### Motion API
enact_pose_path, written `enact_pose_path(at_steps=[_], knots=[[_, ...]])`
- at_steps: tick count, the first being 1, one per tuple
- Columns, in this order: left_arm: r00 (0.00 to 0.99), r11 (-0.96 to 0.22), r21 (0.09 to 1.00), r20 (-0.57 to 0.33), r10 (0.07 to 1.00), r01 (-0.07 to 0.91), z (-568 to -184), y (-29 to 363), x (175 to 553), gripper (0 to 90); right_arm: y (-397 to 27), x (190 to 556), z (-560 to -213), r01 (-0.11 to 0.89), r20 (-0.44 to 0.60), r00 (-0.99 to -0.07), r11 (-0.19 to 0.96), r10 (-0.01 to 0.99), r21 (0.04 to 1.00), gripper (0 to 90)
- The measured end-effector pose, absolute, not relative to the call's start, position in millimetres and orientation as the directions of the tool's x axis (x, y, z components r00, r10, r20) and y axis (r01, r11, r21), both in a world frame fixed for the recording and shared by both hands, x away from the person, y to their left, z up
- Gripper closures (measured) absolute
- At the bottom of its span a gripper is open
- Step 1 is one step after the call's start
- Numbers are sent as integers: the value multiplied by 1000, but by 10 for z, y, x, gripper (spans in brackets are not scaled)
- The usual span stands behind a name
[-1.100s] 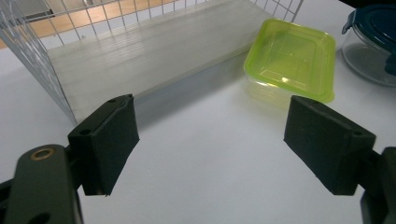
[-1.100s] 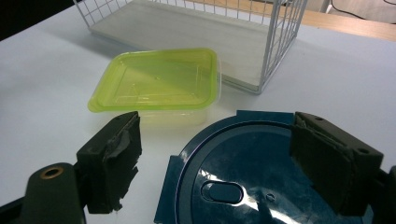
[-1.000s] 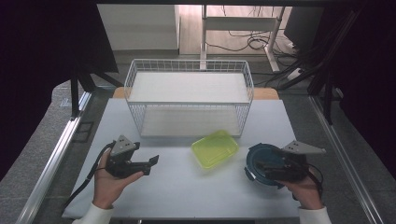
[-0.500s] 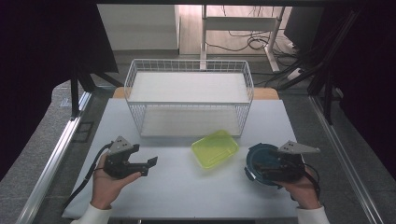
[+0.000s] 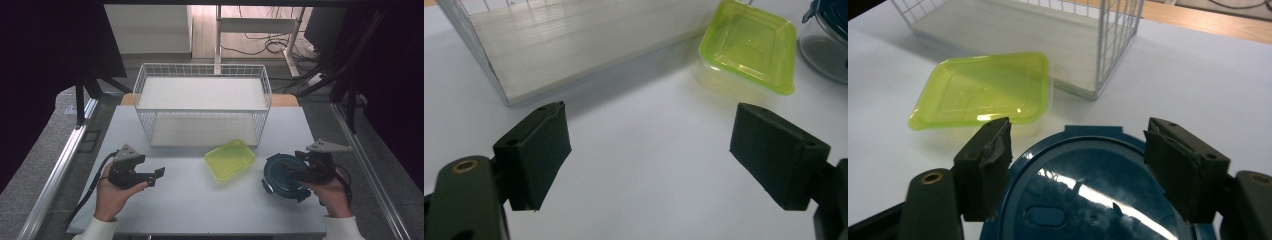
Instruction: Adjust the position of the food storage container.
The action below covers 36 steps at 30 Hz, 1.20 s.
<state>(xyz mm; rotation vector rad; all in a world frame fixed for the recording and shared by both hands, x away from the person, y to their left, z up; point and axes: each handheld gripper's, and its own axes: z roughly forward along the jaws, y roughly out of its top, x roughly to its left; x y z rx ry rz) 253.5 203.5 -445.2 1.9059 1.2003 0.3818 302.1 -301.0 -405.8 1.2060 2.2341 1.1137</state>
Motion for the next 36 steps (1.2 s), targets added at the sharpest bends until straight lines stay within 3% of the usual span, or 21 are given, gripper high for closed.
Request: enact_pose_path(at_steps=[4,5,16,25,36], knots=[[499,-186,782,-177,848,594,-4433,2049,2516,158,-3012,3127,-3996,557,20,-556,355,831,751,310],[506,-193,783,-174,845,592,-4432,2049,2507,157,-3034,3193,-3951,571,21,-557,364,830,736,369],[543,-246,756,-168,823,607,-4529,1954,2533,145,-3218,3604,-3944,691,-31,-502,423,864,586,552],[543,-252,750,-167,823,612,-4565,1954,2553,145,-3379,4001,-4185,769,-65,-499,476,864,427,850],[543,-266,733,-165,823,626,-4646,1933,2582,145,-3258,4105,-4424,733,-73,-604,589,794,341,890]])
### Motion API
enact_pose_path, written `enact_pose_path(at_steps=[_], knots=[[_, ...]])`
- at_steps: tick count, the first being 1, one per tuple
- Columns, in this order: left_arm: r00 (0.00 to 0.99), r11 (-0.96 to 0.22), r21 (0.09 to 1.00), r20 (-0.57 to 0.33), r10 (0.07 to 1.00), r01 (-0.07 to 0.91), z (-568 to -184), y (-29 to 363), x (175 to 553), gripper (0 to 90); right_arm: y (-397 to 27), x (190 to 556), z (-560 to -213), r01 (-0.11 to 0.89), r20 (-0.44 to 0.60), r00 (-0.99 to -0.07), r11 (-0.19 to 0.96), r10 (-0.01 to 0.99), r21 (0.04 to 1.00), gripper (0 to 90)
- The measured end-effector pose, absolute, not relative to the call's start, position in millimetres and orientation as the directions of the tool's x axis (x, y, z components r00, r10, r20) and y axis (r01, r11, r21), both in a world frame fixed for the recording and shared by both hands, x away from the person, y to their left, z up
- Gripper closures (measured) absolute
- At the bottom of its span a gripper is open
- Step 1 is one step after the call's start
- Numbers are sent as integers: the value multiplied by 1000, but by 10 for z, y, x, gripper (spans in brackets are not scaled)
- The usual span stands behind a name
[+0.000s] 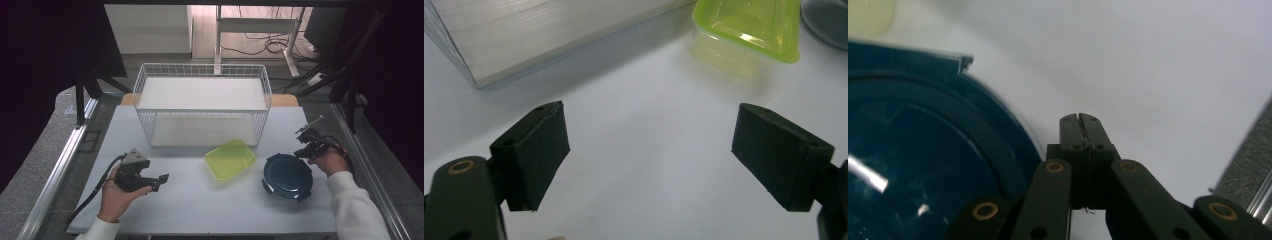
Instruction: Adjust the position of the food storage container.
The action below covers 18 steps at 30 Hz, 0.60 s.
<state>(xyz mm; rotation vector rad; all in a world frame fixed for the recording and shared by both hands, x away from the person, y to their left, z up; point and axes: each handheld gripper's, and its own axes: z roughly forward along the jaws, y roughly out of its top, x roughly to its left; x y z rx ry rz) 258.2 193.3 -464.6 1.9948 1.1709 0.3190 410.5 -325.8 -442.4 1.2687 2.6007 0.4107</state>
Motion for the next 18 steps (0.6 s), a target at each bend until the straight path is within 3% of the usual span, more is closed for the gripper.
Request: enact_pose_path(at_steps=[18], knots=[[546,-282,712,-169,821,643,-4731,1891,2615,148,-2958,3838,-4508,687,-79,-672,660,736,305,894]])
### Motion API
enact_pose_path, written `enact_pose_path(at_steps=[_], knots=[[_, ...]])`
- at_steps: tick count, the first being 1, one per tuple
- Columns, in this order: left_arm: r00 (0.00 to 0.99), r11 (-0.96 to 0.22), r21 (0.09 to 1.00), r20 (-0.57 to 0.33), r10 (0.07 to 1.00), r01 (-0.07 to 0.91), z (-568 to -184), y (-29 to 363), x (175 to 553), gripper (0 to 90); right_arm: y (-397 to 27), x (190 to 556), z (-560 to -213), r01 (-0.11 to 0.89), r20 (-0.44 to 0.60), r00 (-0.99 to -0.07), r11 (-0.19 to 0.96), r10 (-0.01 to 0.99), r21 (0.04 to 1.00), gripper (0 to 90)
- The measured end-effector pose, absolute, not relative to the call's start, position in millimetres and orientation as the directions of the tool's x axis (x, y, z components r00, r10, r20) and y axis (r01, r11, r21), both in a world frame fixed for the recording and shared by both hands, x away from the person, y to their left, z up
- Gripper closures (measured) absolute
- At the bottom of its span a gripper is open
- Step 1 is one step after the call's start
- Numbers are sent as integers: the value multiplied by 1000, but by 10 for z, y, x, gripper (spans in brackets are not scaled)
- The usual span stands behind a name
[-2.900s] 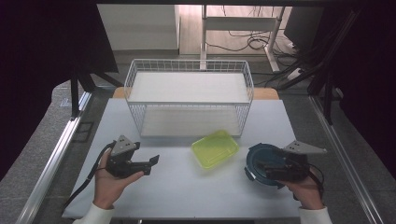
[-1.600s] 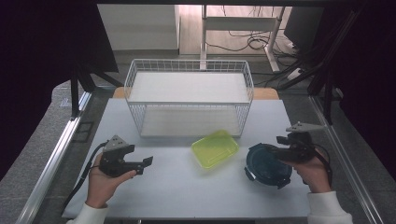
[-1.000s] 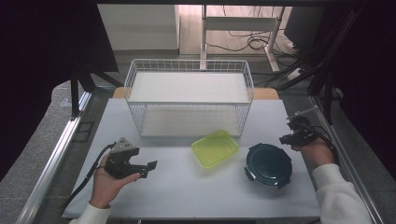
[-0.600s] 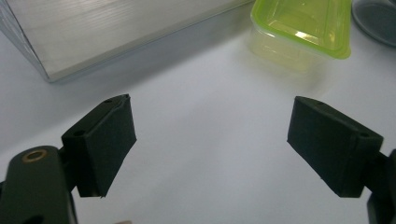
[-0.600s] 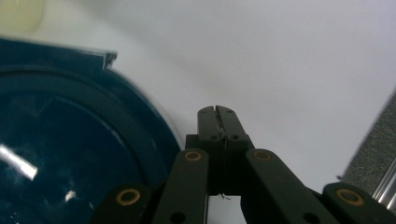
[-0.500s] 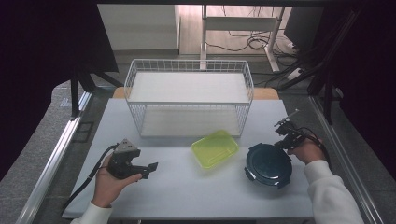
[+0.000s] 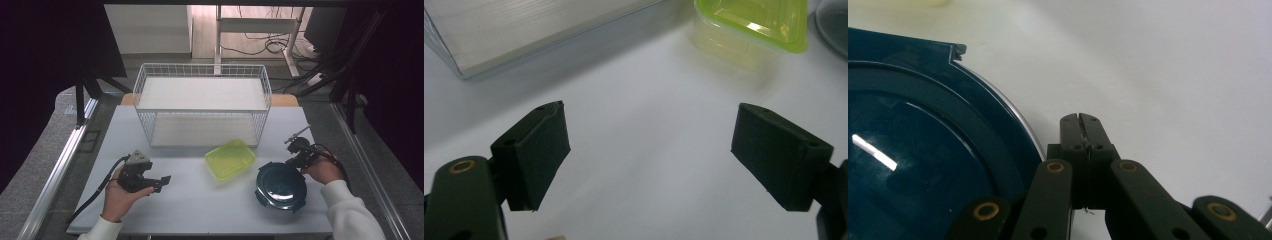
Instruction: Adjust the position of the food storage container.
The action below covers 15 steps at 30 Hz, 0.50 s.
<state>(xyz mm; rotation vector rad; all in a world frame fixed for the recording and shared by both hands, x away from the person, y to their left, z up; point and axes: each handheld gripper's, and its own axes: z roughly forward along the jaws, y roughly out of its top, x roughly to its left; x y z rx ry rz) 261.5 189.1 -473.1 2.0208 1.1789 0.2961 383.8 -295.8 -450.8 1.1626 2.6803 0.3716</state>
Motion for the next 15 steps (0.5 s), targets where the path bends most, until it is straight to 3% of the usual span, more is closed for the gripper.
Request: enact_pose_path(at_steps=[12,15], knots=[[547,-282,711,-171,819,644,-4730,1895,2609,148,-2885,3653,-4513,663,-67,-691,667,720,340,893],[546,-276,715,-173,820,642,-4720,1901,2602,149,-3054,3617,-4422,693,-89,-632,613,770,381,893]])
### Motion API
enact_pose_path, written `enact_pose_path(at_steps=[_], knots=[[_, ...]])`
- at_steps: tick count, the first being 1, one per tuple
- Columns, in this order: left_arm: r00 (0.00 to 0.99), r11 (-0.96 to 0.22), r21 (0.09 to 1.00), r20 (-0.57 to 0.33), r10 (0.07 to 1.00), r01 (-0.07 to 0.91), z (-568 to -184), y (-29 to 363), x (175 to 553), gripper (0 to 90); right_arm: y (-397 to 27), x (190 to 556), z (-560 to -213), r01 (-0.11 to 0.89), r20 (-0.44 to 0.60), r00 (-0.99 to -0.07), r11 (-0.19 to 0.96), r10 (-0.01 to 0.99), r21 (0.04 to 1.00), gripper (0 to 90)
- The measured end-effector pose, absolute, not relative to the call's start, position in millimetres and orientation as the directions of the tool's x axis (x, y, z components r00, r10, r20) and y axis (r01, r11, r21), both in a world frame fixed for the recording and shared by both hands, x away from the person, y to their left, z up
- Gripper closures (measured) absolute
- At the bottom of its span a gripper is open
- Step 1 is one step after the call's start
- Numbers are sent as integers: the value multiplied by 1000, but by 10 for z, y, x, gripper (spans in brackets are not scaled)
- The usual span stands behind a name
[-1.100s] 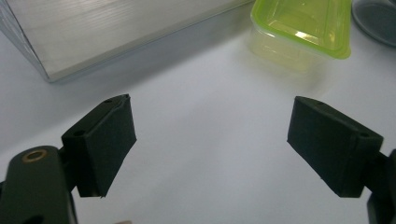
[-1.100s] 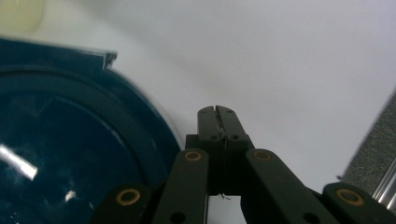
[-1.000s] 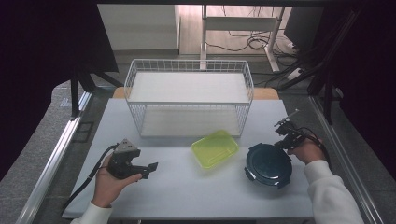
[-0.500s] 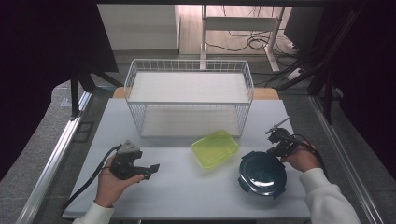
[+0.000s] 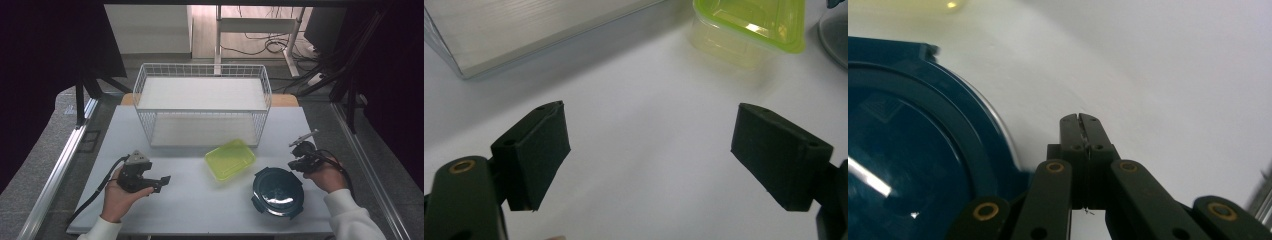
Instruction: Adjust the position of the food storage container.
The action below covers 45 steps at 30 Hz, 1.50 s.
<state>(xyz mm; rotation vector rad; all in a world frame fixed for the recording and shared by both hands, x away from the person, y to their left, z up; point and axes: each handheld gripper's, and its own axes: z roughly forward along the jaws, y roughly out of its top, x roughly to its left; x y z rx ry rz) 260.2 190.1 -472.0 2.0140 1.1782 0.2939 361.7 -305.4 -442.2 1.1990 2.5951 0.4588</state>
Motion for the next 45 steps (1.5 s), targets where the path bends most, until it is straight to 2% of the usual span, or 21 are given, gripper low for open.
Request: enact_pose_path(at_steps=[8,14,23,36,45], knots=[[546,-278,713,-175,819,644,-4722,1895,2600,148,-3312,3394,-4504,749,-59,-588,570,807,339,892],[545,-278,713,-172,821,644,-4721,1895,2592,149,-3347,3272,-4607,756,-27,-591,565,806,332,892],[543,-278,710,-173,822,647,-4731,1896,2599,149,-3317,3218,-4635,758,-54,-576,557,816,339,893],[543,-281,707,-173,822,649,-4744,1888,2609,149,-3112,3109,-4675,724,-11,-632,595,775,349,893],[545,-283,705,-174,820,651,-4749,1881,2608,149,-2818,2925,-4690,677,14,-689,637,724,368,893]])
